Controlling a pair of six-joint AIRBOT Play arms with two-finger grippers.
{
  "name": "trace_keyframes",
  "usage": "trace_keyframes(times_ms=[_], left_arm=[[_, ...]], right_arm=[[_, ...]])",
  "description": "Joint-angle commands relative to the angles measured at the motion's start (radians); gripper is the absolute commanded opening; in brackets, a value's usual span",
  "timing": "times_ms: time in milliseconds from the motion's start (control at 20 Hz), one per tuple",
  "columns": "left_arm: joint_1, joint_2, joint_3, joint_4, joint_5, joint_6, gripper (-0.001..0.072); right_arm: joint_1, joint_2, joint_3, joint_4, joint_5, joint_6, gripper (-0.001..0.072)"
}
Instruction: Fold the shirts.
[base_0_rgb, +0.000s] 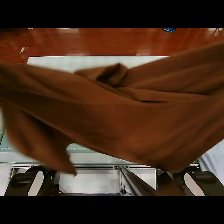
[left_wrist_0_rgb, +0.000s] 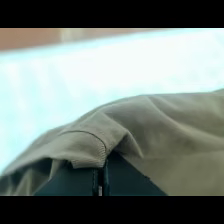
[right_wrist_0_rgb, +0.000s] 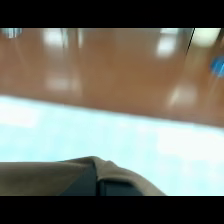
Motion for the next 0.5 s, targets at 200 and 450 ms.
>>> trace_keyframes(times_ms=[200,450], left_arm=[[-0.014,-0.155,-0.564,-0.029,0.405,-0.011,0.0019],[-0.014,-0.591,-0.515,-0.331,0.55,0.158,0.0018]], right_arm=[[-0.001,-0.208,-0.424,0.037,-0.311,0.005,0.0021],[-0.001,-0.576,-0.375,0.176,-0.511,0.005,0.0021]])
